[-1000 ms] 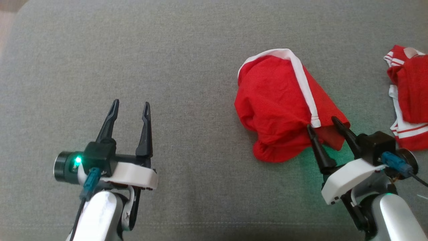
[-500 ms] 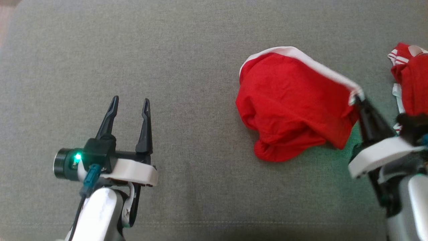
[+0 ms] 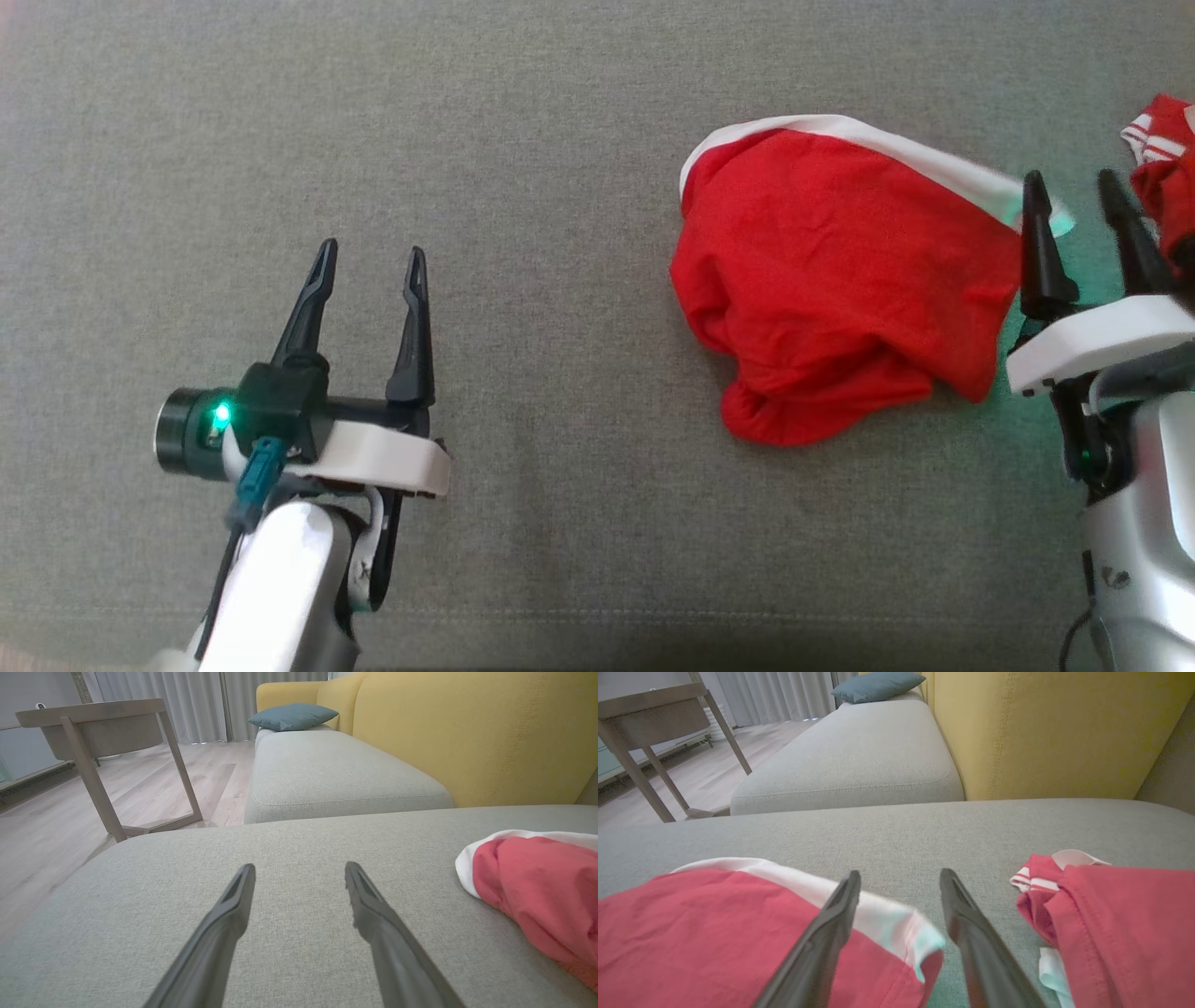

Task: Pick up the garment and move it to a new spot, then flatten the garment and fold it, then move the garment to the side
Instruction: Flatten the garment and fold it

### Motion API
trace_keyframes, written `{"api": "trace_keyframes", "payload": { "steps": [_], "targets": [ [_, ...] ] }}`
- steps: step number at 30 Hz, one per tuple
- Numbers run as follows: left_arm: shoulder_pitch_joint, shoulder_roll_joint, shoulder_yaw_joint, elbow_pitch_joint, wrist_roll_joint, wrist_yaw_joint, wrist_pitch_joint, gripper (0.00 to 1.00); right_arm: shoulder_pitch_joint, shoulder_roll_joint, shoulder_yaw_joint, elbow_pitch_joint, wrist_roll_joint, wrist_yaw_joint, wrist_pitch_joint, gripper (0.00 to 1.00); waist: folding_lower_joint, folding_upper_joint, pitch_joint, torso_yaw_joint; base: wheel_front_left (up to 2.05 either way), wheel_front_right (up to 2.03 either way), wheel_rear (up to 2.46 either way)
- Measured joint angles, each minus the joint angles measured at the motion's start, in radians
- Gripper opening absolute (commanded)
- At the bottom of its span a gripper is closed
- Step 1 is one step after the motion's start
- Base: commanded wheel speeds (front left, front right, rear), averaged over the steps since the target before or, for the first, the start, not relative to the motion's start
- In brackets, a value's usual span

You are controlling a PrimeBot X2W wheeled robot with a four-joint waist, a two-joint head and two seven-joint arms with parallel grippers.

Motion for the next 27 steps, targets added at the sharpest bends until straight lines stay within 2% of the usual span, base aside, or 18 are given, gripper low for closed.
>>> {"api": "trace_keyframes", "payload": {
  "steps": [5,10,19,27],
  "targets": [
    [0.000,-0.002,0.000,0.002,0.001,0.000,0.000,1.00,-0.006,-0.001,0.007,-0.001,-0.011,0.000,-0.077,1.00,0.0000,0.0000,-0.004,-0.004,0.00,0.00,0.00],
    [0.001,-0.002,0.002,0.008,0.001,-0.008,0.000,1.00,0.022,0.000,0.043,-0.122,-0.016,0.000,-0.118,1.00,0.0000,0.0000,-0.027,-0.010,0.00,0.00,0.00],
    [0.032,0.008,0.009,0.013,0.001,-0.007,0.000,1.00,0.246,0.049,0.074,-0.329,-0.034,0.000,-0.072,1.00,0.0000,0.0000,-0.086,-0.022,0.00,0.00,0.00],
    [0.065,0.019,0.013,0.014,-0.001,-0.006,0.000,1.00,0.353,0.088,0.078,-0.412,-0.034,0.000,-0.032,1.00,0.0000,0.0000,-0.117,-0.034,0.00,0.00,0.00]
  ]
}}
